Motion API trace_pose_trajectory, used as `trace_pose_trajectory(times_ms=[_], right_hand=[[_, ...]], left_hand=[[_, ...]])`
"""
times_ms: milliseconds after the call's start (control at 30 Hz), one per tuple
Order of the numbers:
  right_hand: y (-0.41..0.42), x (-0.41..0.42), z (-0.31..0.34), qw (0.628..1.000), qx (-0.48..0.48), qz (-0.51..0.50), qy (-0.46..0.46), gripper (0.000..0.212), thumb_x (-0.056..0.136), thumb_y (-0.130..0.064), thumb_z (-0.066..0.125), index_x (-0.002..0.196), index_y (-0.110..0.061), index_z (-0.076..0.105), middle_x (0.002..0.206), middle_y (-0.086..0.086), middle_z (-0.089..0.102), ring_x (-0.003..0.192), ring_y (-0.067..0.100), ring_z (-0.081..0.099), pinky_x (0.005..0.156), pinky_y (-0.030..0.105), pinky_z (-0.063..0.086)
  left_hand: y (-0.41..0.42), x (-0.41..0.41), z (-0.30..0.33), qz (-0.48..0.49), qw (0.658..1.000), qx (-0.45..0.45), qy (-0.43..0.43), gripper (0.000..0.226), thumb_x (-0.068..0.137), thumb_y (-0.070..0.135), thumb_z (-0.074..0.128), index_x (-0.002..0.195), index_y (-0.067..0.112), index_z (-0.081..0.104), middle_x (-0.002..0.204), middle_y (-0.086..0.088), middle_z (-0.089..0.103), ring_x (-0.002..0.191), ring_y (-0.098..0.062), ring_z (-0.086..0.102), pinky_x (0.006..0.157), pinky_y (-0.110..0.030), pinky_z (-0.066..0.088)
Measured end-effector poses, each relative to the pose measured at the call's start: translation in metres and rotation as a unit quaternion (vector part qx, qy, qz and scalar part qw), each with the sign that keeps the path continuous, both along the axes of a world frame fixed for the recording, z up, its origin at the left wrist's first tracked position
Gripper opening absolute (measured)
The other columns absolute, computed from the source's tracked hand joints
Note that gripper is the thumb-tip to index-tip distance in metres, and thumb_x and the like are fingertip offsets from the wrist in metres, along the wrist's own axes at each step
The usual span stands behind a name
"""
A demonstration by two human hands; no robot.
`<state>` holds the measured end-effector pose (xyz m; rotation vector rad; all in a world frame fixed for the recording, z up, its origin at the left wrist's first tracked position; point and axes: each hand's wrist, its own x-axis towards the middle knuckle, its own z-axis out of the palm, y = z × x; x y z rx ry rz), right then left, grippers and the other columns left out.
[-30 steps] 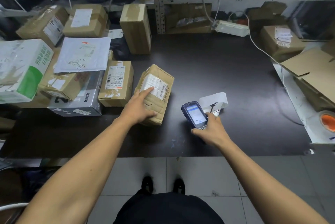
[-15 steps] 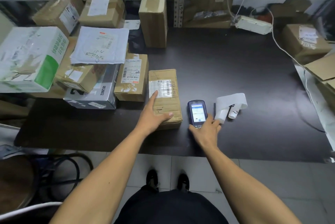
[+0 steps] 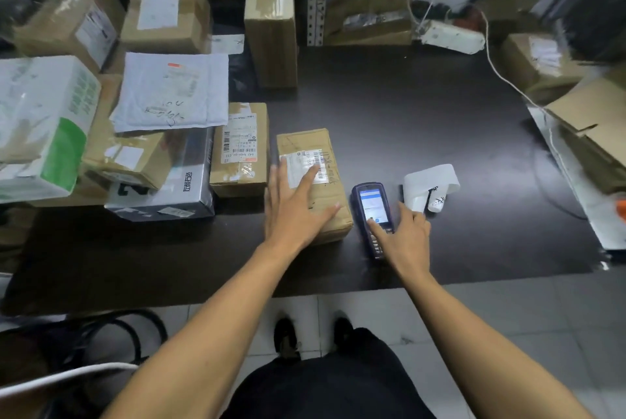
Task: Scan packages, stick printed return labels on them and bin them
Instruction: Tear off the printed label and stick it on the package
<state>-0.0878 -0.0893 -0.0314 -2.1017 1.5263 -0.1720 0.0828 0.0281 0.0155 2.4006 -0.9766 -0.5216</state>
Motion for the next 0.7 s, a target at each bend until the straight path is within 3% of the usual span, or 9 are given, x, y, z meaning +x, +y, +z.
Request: trace_pose_trajectory(times_ms=[100, 200, 433, 600, 700], right_hand=[[-0.005, -0.005, 0.009, 0.999, -0.026, -0.022, -0.033, 0.07, 0.088, -0.049, 0.066, 0.142, -0.012, 0.044, 0.135, 0.015, 0.047, 0.124, 0.031, 0.038, 0.102, 0.042, 0.037], [-0.019, -0.012, 0.017, 0.996, -0.042, -0.043, -0.059, 0.063, 0.091, -0.042, 0.063, 0.142, -0.012, 0.045, 0.135, 0.014, 0.047, 0.124, 0.029, 0.038, 0.101, 0.041, 0.037], [-0.086, -0.037, 0.019, 0.986, -0.026, -0.115, -0.114, 0.051, 0.097, -0.03, 0.053, 0.143, -0.01, 0.042, 0.137, 0.013, 0.045, 0.128, 0.028, 0.037, 0.1, 0.036, 0.034], [-0.139, -0.052, 0.007, 0.983, 0.075, -0.126, -0.11, 0.054, 0.102, -0.026, 0.041, 0.152, -0.01, 0.028, 0.155, 0.011, 0.029, 0.143, 0.027, 0.021, 0.112, 0.037, 0.023], [-0.156, -0.056, -0.001, 0.985, 0.119, -0.06, -0.112, 0.05, 0.102, -0.021, 0.036, 0.151, -0.011, 0.033, 0.155, 0.009, 0.032, 0.142, 0.026, 0.021, 0.112, 0.034, 0.023]], left_hand=[[-0.021, -0.002, 0.009, -0.061, 0.994, -0.009, -0.085, 0.072, 0.088, 0.063, 0.056, 0.151, 0.04, 0.03, 0.164, -0.006, 0.008, 0.152, -0.024, -0.005, 0.123, -0.045, 0.004], [-0.051, -0.012, 0.012, -0.116, 0.989, -0.018, -0.093, 0.066, 0.092, 0.059, 0.054, 0.151, 0.037, 0.033, 0.16, -0.008, 0.024, 0.151, -0.025, 0.009, 0.123, -0.042, 0.006], [-0.138, -0.058, 0.006, -0.178, 0.984, -0.028, 0.012, 0.053, 0.095, 0.041, 0.056, 0.145, 0.032, 0.043, 0.149, 0.004, 0.04, 0.139, -0.018, 0.033, 0.108, -0.039, 0.038], [-0.206, -0.087, -0.014, -0.179, 0.98, 0.0, 0.09, 0.058, 0.095, 0.034, 0.058, 0.149, 0.025, 0.037, 0.153, 0.001, 0.036, 0.141, -0.018, 0.033, 0.111, -0.038, 0.036], [-0.235, -0.094, -0.026, -0.169, 0.979, 0.021, 0.113, 0.059, 0.095, 0.031, 0.058, 0.15, 0.023, 0.036, 0.153, -0.002, 0.037, 0.141, -0.02, 0.034, 0.111, -0.034, 0.033]])
